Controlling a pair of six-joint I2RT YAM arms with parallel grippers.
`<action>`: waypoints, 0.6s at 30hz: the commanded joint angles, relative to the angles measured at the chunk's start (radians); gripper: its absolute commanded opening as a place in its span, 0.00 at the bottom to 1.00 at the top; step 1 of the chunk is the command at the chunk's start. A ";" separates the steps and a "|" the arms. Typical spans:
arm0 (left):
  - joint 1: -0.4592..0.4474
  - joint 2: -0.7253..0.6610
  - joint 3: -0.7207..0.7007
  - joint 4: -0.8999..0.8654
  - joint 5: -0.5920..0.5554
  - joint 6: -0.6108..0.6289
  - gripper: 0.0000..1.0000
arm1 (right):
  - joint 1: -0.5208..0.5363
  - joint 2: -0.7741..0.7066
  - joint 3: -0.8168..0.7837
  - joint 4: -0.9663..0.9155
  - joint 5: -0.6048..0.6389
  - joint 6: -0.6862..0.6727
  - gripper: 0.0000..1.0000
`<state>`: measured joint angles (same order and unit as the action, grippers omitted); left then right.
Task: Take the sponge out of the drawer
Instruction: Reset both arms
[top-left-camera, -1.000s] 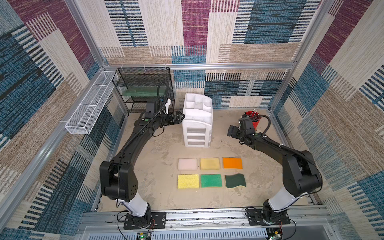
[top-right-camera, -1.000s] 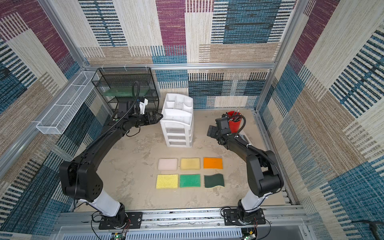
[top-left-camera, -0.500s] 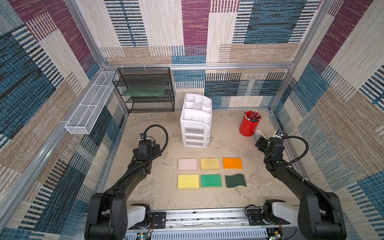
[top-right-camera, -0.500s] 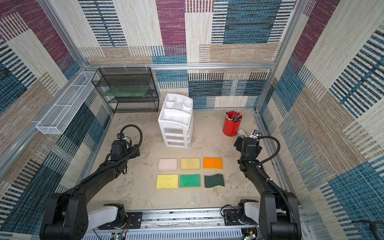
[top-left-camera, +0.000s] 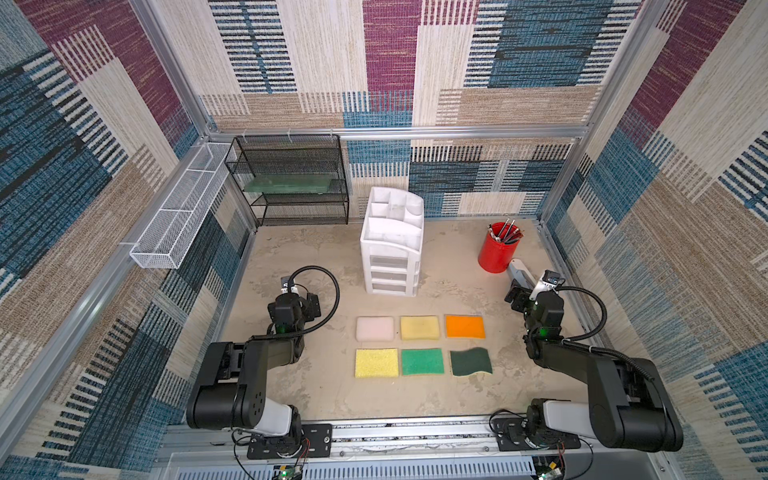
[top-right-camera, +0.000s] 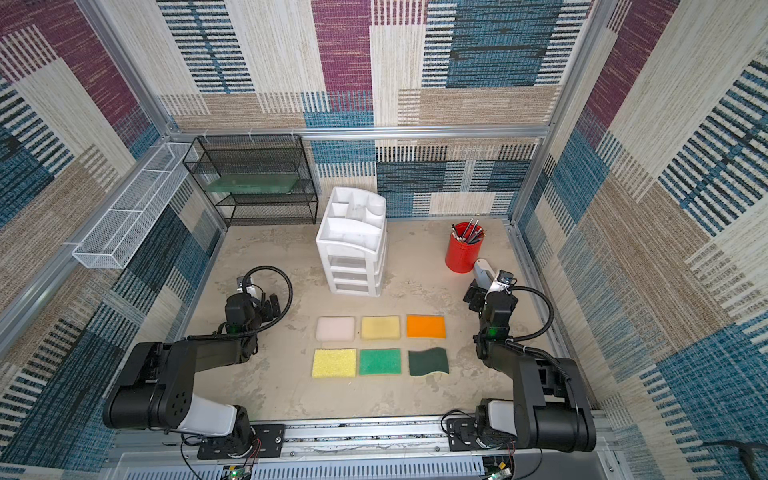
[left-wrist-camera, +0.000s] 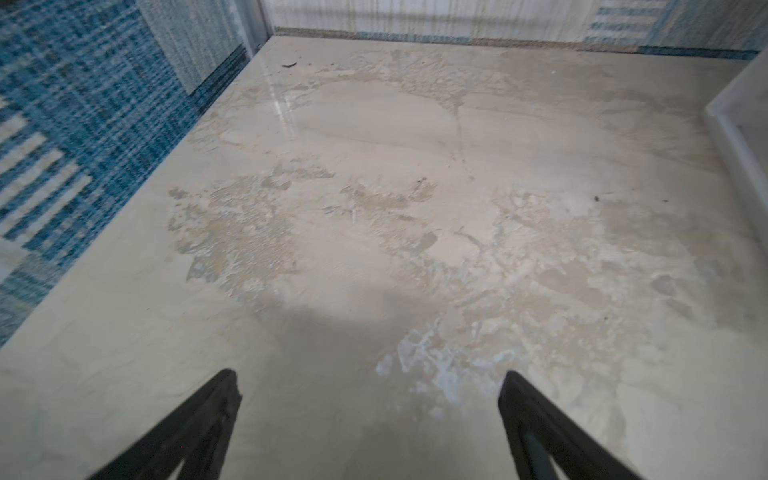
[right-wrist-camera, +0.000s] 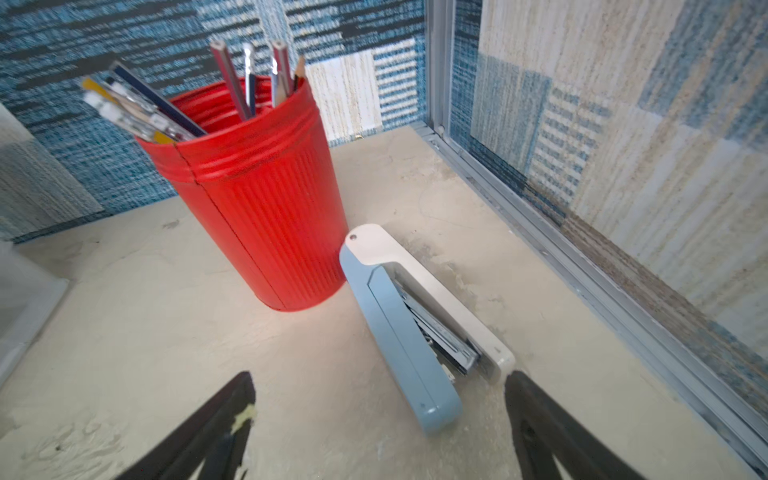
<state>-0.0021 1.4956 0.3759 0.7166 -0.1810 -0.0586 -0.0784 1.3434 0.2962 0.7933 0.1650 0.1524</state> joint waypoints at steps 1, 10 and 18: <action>0.012 0.008 0.011 0.109 0.040 0.021 1.00 | 0.014 0.055 0.006 0.170 -0.054 -0.051 0.95; 0.016 0.025 0.077 0.000 0.037 0.013 1.00 | 0.090 0.132 0.003 0.237 0.002 -0.119 0.95; 0.011 0.017 0.072 -0.001 0.029 0.017 1.00 | 0.085 0.129 -0.001 0.239 -0.001 -0.115 0.95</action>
<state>0.0090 1.5158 0.4469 0.7177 -0.1516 -0.0540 0.0067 1.4754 0.2939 1.0042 0.1501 0.0406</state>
